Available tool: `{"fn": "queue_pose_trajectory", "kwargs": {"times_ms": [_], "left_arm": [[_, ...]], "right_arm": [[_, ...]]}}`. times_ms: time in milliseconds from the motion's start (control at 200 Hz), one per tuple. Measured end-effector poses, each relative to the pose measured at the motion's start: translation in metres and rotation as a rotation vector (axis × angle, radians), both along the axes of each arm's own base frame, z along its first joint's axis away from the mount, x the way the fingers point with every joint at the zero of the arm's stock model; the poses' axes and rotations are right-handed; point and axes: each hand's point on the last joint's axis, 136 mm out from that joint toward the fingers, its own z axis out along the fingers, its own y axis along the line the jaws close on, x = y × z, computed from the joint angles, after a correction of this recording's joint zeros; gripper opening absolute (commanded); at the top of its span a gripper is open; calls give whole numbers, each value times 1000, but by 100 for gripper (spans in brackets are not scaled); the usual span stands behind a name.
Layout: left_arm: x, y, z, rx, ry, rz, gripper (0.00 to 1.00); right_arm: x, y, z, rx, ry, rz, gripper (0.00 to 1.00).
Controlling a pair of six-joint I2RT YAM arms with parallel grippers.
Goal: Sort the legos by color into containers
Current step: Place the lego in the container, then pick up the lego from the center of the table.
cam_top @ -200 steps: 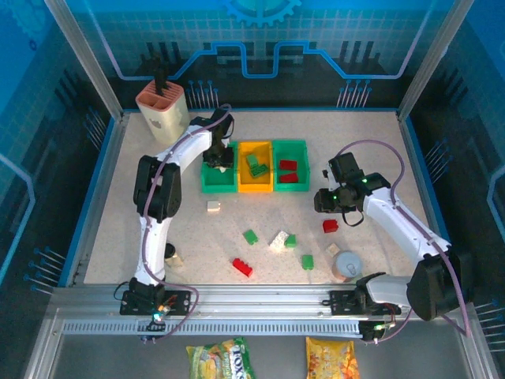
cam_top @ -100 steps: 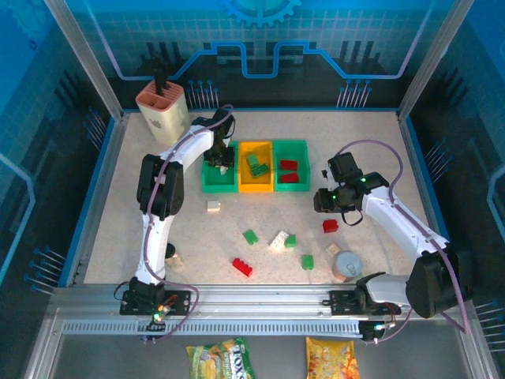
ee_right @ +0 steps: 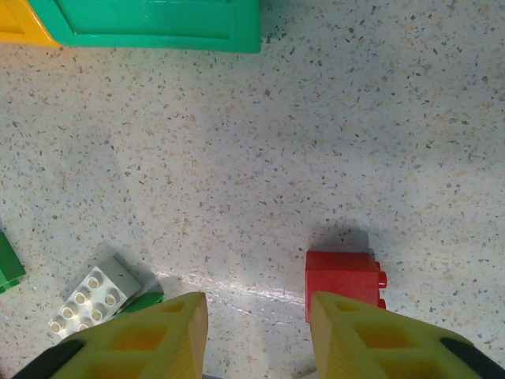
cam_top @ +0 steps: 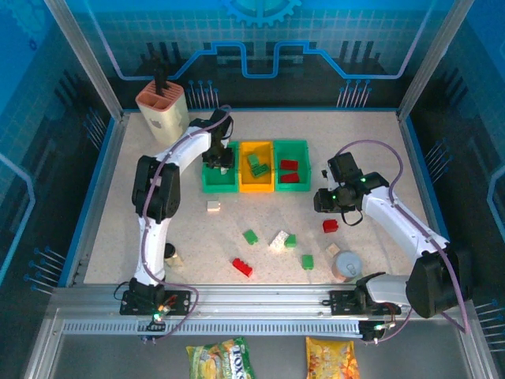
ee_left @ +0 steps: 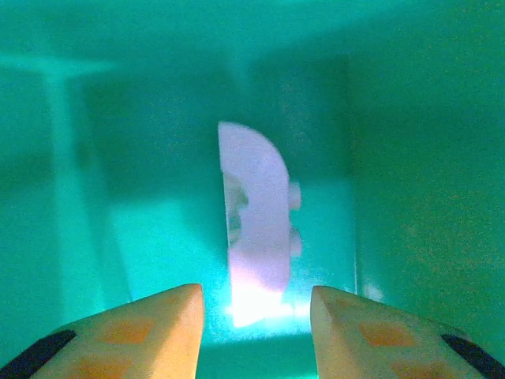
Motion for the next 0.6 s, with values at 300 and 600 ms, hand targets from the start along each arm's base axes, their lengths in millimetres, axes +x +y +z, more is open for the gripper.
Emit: {"fn": "queue_pose_trajectory", "kwargs": {"times_ms": [300, 600], "left_arm": [[-38, 4, 49, -71, -61, 38, 43], [-91, 13, 40, -67, -1, 53, 48]], "right_arm": [[-4, 10, 4, 9, -13, 26, 40], [-7, 14, 5, 12, -12, 35, 40]]}}
